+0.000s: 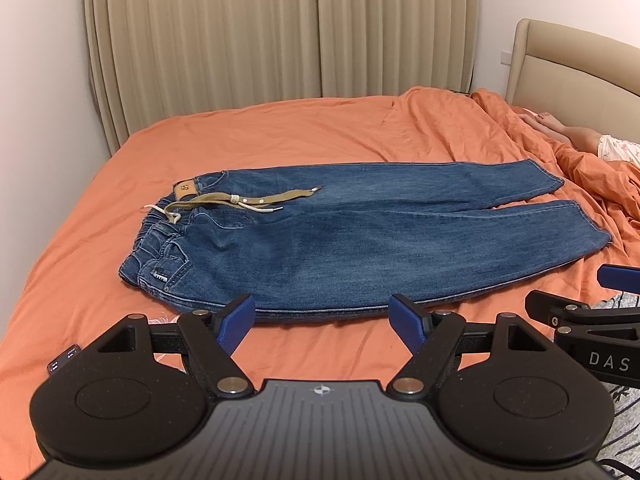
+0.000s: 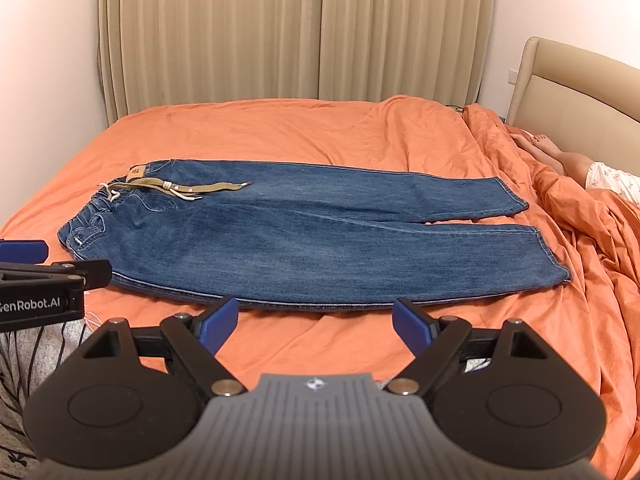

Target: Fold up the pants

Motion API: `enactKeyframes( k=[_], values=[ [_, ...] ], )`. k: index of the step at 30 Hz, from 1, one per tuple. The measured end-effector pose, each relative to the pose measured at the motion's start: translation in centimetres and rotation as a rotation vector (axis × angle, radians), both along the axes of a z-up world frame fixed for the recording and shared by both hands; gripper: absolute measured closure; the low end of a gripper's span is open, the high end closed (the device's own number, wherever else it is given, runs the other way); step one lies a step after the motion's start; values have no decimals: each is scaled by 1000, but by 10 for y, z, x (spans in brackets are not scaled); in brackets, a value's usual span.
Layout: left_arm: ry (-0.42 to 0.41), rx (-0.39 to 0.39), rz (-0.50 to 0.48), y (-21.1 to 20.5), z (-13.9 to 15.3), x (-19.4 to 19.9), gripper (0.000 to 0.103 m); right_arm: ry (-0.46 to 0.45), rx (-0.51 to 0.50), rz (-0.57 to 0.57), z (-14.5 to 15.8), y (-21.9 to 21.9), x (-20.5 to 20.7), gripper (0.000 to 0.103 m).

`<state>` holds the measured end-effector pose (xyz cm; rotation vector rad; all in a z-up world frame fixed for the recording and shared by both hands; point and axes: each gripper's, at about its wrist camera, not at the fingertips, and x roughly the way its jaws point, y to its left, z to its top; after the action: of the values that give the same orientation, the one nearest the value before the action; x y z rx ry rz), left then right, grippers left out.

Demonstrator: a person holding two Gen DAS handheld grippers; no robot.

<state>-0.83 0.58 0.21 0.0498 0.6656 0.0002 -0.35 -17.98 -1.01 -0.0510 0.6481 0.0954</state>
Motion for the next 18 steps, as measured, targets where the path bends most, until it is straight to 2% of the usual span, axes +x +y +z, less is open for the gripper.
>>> enactKeyframes(
  k=[18],
  values=[
    [1, 2, 2, -1, 0, -1, 14, -2, 4, 3, 0, 1, 0, 22]
  ],
)
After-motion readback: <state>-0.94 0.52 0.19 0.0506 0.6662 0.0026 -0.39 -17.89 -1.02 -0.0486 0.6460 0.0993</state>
